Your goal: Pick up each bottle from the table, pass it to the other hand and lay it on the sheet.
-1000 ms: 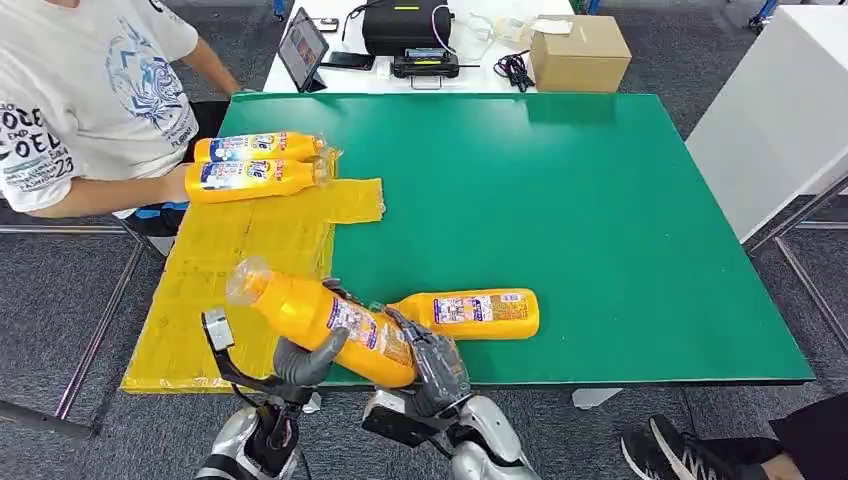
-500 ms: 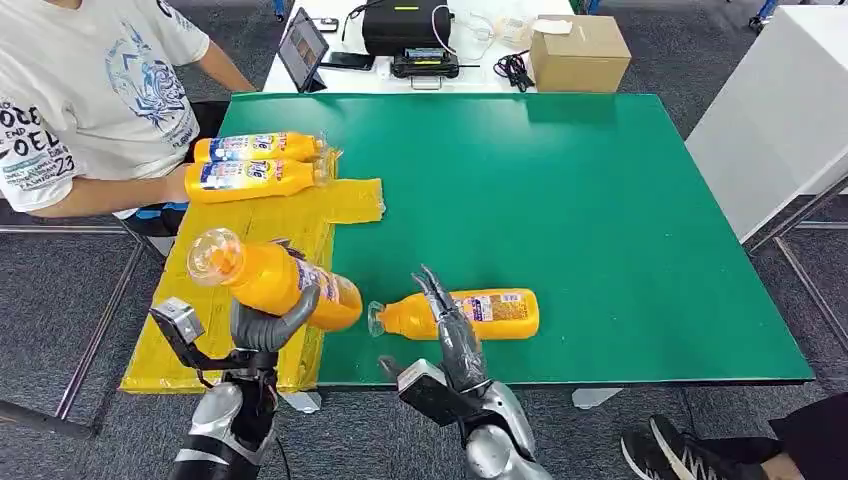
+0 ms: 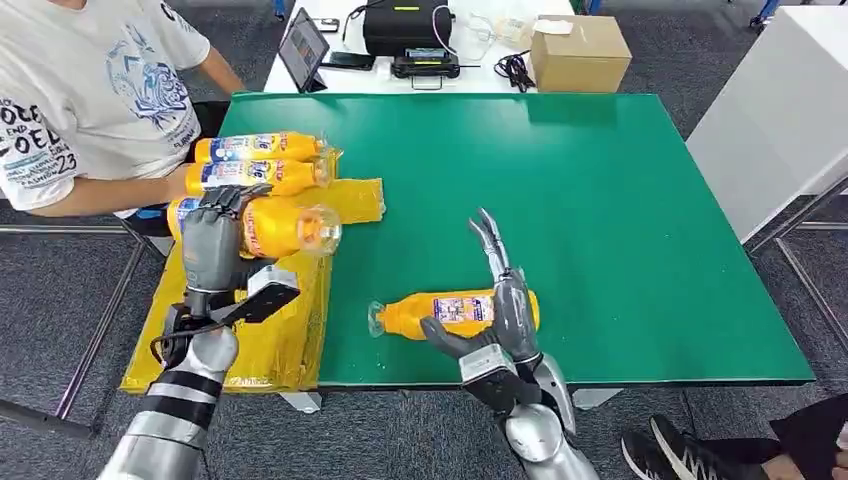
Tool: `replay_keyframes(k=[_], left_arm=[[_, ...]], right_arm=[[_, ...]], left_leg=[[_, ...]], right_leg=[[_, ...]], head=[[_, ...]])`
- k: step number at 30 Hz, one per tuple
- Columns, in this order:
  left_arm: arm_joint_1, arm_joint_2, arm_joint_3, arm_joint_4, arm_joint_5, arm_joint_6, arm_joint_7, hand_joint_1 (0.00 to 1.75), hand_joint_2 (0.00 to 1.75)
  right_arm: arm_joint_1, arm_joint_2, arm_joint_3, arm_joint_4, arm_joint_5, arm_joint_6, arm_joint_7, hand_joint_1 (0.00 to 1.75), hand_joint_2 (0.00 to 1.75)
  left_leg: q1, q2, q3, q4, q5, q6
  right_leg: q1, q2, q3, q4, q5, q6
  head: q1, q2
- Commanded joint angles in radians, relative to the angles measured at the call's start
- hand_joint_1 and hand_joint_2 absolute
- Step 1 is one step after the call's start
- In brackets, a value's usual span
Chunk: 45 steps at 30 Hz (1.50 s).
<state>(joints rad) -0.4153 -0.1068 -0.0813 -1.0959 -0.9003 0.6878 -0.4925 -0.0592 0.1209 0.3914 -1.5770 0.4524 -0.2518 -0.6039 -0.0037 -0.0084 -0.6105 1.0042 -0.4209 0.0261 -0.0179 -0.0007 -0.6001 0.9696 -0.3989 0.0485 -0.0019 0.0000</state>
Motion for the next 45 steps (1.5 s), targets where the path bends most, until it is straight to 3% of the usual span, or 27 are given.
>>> replay_keyframes(k=[1, 4, 8, 21, 22, 25, 27, 29, 30, 38, 43, 45], left_arm=[[-0.170, 0.084, -0.033, 0.475, -0.230, -0.041, 0.138, 1.75, 1.75], [-0.197, 0.105, -0.069, 0.622, -0.308, -0.109, 0.186, 1.75, 1.75], [-0.195, 0.112, -0.083, 0.667, -0.341, -0.170, 0.203, 1.75, 1.75], [-0.204, 0.107, -0.072, 0.683, -0.331, -0.287, 0.212, 1.75, 1.75], [-0.207, 0.105, -0.066, 0.687, -0.322, -0.316, 0.208, 1.64, 1.75], [-0.207, 0.105, -0.066, 0.687, -0.322, -0.316, 0.208, 1.64, 1.75], [-0.209, 0.095, -0.033, 0.691, -0.269, -0.395, 0.181, 0.00, 1.75], [-0.206, 0.084, 0.014, 0.690, -0.181, -0.514, 0.140, 0.00, 1.75], [-0.208, 0.084, 0.024, 0.697, -0.149, -0.568, 0.129, 0.00, 0.00], [-0.204, 0.100, 0.070, 0.714, 0.014, -0.799, 0.071, 0.00, 0.00], [-0.178, 0.148, 0.098, 0.712, 0.162, -1.011, 0.001, 0.00, 0.00], [-0.169, 0.153, 0.093, 0.703, 0.169, -1.013, -0.001, 0.00, 0.00]], right_arm=[[-0.032, -0.028, -0.025, -0.037, -0.023, 0.009, -0.019, 0.00, 1.75], [-0.026, -0.027, -0.035, -0.068, -0.049, 0.022, -0.021, 0.00, 1.75], [-0.027, -0.028, -0.047, -0.071, -0.070, 0.063, -0.013, 0.00, 1.75], [-0.032, -0.020, -0.050, -0.042, -0.071, 0.096, -0.011, 0.00, 1.75], [-0.033, -0.019, -0.050, -0.036, -0.069, 0.101, -0.010, 0.00, 1.75], [-0.033, -0.019, -0.050, -0.036, -0.069, 0.101, -0.010, 0.00, 1.75], [-0.033, -0.017, -0.053, -0.026, -0.065, 0.101, -0.010, 0.00, 1.75], [-0.035, -0.014, -0.054, -0.011, -0.061, 0.105, -0.010, 0.00, 1.75], [-0.040, -0.014, -0.055, 0.004, -0.061, 0.103, -0.011, 0.00, 1.75], [-0.079, -0.013, -0.054, 0.085, -0.063, 0.103, -0.012, 0.00, 1.75], [-0.125, -0.012, -0.049, 0.180, -0.068, 0.105, -0.008, 0.00, 1.75], [-0.128, -0.011, -0.048, 0.191, -0.068, 0.103, -0.008, 0.00, 1.75]], left_leg=[[0.000, 0.000, 0.003, 0.000, -0.001, -0.001], [0.001, -0.001, 0.007, -0.001, -0.002, -0.002], [0.001, 0.002, 0.006, 0.000, -0.002, -0.002], [0.001, 0.002, 0.004, 0.000, -0.001, -0.002], [0.001, 0.001, 0.003, 0.000, -0.001, -0.001], [0.001, 0.001, 0.004, -0.001, -0.001, -0.001], [0.001, 0.003, 0.006, 0.000, -0.002, -0.002], [0.001, 0.002, 0.006, -0.001, -0.001, -0.001], [0.001, 0.002, 0.007, -0.001, -0.002, -0.001], [0.001, -0.001, 0.013, -0.002, -0.001, -0.002], [0.000, -0.001, 0.013, -0.003, 0.000, -0.001], [0.000, 0.001, 0.016, -0.004, 0.000, -0.002]], right_leg=[[0.001, -0.001, 0.003, 0.000, -0.001, -0.002], [0.001, -0.001, 0.007, -0.001, -0.002, -0.003], [0.002, 0.001, 0.005, 0.000, -0.002, -0.003], [0.001, 0.001, 0.003, 0.000, -0.001, -0.002], [0.001, 0.001, 0.003, 0.000, 0.000, -0.002], [0.001, 0.001, 0.004, -0.001, 0.000, -0.002], [0.001, 0.002, 0.006, 0.000, -0.001, -0.002], [0.001, 0.001, 0.005, -0.001, 0.000, -0.001], [0.001, 0.002, 0.006, -0.001, -0.001, -0.002], [0.001, 0.000, 0.013, -0.002, 0.000, -0.003], [0.000, 0.001, 0.014, -0.002, 0.000, -0.002], [0.000, 0.003, 0.016, -0.002, 0.000, -0.003]], head=[[0.000, 0.000], [0.000, 0.000], [0.000, 0.000], [0.000, 0.000], [0.000, 0.000], [0.000, 0.000], [0.000, 0.000], [0.000, 0.000], [0.000, 0.000], [0.000, 0.000], [0.000, 0.000], [0.000, 0.000]])
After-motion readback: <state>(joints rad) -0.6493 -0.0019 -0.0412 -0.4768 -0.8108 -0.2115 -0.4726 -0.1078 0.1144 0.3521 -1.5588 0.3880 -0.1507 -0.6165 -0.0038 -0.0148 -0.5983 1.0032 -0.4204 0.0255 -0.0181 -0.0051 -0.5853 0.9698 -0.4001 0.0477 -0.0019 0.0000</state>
